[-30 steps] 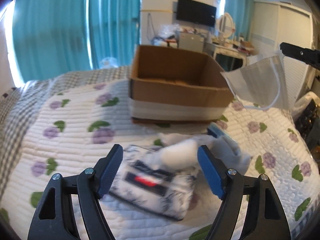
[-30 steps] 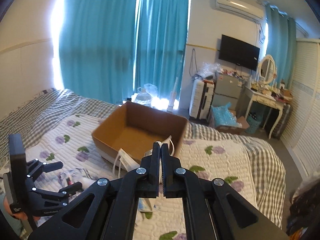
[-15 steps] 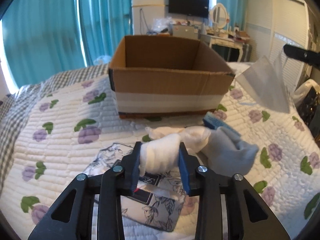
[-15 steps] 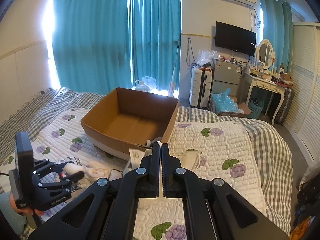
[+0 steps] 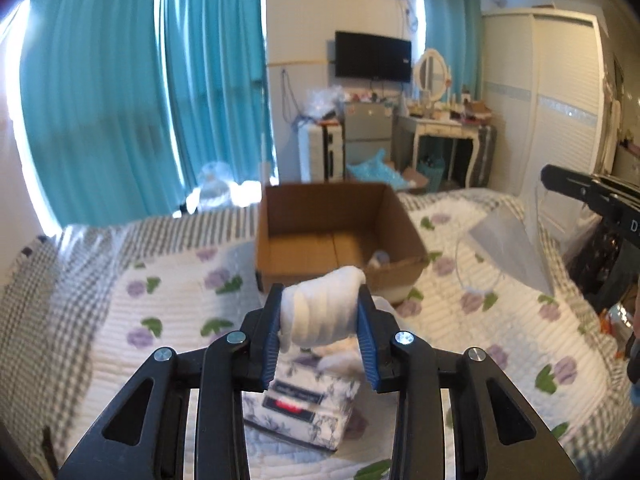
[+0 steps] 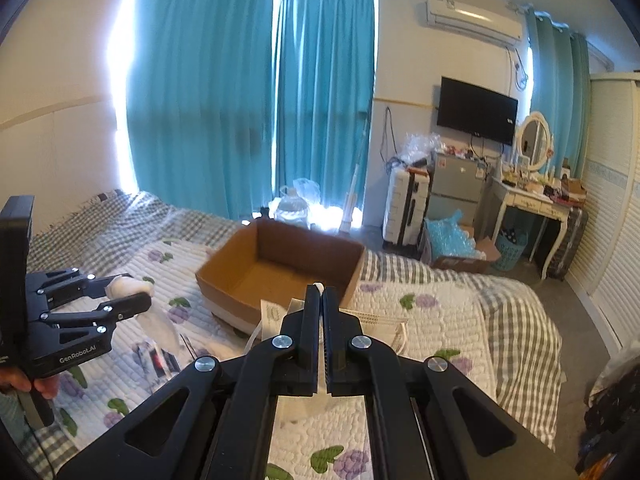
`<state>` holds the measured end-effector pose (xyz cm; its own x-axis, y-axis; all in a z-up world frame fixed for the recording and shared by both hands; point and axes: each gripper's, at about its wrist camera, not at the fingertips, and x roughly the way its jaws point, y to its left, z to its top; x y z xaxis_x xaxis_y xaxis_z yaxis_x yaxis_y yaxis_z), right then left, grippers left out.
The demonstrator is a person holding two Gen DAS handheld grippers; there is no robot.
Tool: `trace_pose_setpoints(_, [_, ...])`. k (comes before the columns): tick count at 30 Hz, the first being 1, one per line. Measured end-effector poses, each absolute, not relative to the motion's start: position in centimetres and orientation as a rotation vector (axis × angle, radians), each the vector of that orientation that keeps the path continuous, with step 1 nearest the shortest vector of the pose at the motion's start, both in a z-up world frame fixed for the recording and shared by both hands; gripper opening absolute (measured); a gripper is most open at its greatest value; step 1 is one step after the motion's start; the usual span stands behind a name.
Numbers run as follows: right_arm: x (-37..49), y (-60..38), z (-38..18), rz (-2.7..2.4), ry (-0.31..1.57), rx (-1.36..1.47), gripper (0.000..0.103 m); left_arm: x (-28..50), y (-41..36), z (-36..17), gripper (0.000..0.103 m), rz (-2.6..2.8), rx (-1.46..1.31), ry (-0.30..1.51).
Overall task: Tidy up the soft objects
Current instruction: 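Grasp the white cloth with the left gripper while the right gripper carries the mask, then drop the mask and white cloth into the box with both grippers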
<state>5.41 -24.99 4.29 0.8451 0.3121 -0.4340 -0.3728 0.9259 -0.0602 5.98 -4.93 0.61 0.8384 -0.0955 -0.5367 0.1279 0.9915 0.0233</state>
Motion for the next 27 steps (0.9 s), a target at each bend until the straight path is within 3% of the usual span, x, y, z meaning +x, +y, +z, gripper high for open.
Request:
trace_pose_setpoints(8, [8.0,-23.1,9.8,0.366,0.363,-0.196,0.001,8.1,-6.3,5.2,0.033,-0.121,0.091,0.502])
trace_pose_setpoints(14, [13.2,-21.1,11.8,0.377,0.352,-0.214,0.001,12.0,-7.1,5.7,0.033,-0.120,0.107,0.493])
trace_pose_setpoints(19, [18.2,-18.9,10.3,0.391,0.383,-0.235,0.001,16.9,-7.3,4.5,0.033,-0.120,0.101,0.503])
trace_pose_setpoints(27, [25.6,-16.3,2.9,0.439,0.501,-0.228,0.001,23.8,-6.8,0.0,0.033,-0.119,0.063,0.573])
